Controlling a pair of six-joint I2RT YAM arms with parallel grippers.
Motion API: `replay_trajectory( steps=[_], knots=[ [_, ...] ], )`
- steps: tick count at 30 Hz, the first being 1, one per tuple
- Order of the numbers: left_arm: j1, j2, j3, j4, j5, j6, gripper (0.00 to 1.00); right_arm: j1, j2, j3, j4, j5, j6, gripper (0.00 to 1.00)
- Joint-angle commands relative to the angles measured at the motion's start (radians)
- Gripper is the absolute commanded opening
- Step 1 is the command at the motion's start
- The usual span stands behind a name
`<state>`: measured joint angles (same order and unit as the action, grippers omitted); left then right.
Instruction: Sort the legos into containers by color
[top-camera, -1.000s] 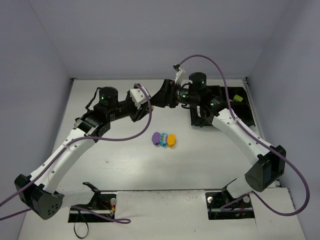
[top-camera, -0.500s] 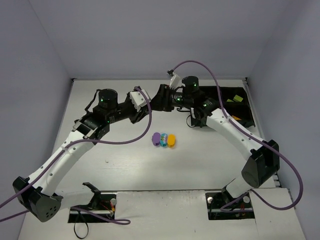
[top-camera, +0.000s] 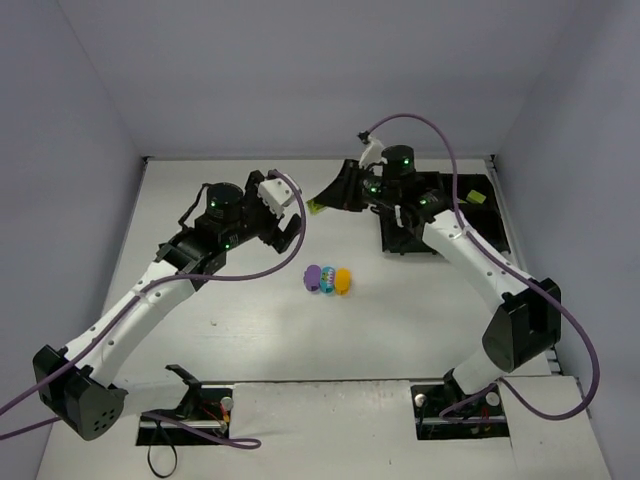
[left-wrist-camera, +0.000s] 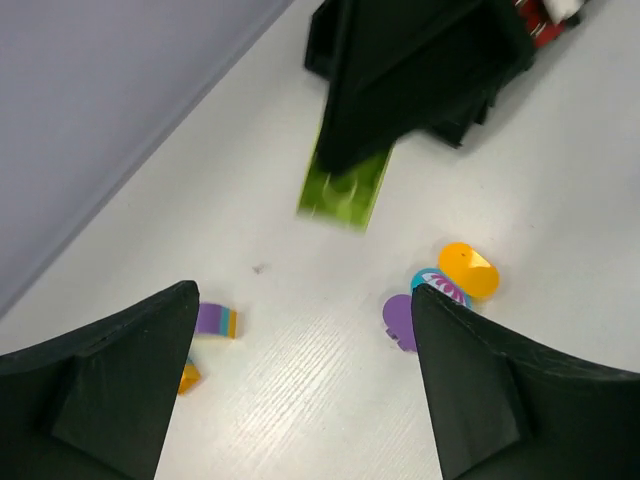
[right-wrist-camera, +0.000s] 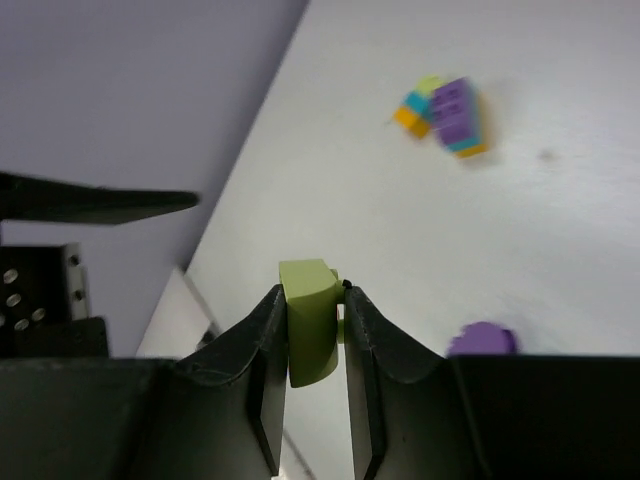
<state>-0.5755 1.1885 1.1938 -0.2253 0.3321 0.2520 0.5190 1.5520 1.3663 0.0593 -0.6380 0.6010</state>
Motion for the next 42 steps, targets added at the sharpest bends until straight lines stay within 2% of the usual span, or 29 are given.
replay_trajectory(
  steps=[1,2,3,7,11,14,17,25,28,29,30,31,34,40,42],
  knots=[
    [0.003,0.000,-0.019,0.124,-0.197,-0.147,0.81,-0.120,-0.021,0.043,-0.013,0.157,-0.090,0.00],
    [0.003,0.000,-0.026,0.126,-0.238,-0.173,0.81,-0.151,-0.026,0.043,-0.036,0.193,-0.110,0.00],
    [0.005,-0.001,-0.034,0.116,-0.252,-0.228,0.81,-0.210,-0.033,0.047,-0.047,0.304,-0.151,0.00],
    [0.012,0.002,-0.054,0.040,-0.323,-0.371,0.81,-0.347,-0.030,0.051,-0.055,0.571,-0.239,0.00],
    [0.045,-0.012,-0.094,-0.043,-0.320,-0.499,0.81,-0.464,0.028,0.088,-0.055,0.774,-0.305,0.00],
    [0.066,-0.026,-0.155,-0.054,-0.298,-0.552,0.81,-0.546,0.111,0.134,-0.046,0.833,-0.343,0.00],
    [0.100,-0.030,-0.197,-0.057,-0.246,-0.600,0.81,-0.612,0.209,0.181,-0.036,0.831,-0.340,0.00],
    [0.120,-0.036,-0.240,-0.060,-0.170,-0.603,0.81,-0.665,0.433,0.295,-0.004,0.810,-0.374,0.03],
    [0.120,-0.038,-0.246,-0.048,-0.128,-0.568,0.81,-0.671,0.482,0.336,-0.006,0.775,-0.388,0.19],
    [0.120,-0.035,-0.246,-0.045,-0.090,-0.541,0.81,-0.671,0.490,0.344,-0.006,0.762,-0.391,0.30],
    [0.120,-0.032,-0.246,-0.043,-0.071,-0.527,0.81,-0.672,0.497,0.359,-0.006,0.750,-0.398,0.34],
    [0.120,-0.027,-0.243,-0.040,-0.056,-0.493,0.81,-0.672,0.497,0.364,-0.006,0.733,-0.402,0.44],
    [0.118,-0.007,-0.226,-0.045,0.016,-0.436,0.81,-0.672,0.484,0.381,-0.007,0.712,-0.421,0.59],
    [0.102,0.048,-0.154,-0.115,0.108,-0.309,0.81,-0.671,0.384,0.358,-0.038,0.669,-0.432,0.62],
    [0.077,0.062,-0.125,-0.134,0.154,-0.260,0.81,-0.671,0.306,0.327,-0.038,0.605,-0.411,0.62]
  ],
)
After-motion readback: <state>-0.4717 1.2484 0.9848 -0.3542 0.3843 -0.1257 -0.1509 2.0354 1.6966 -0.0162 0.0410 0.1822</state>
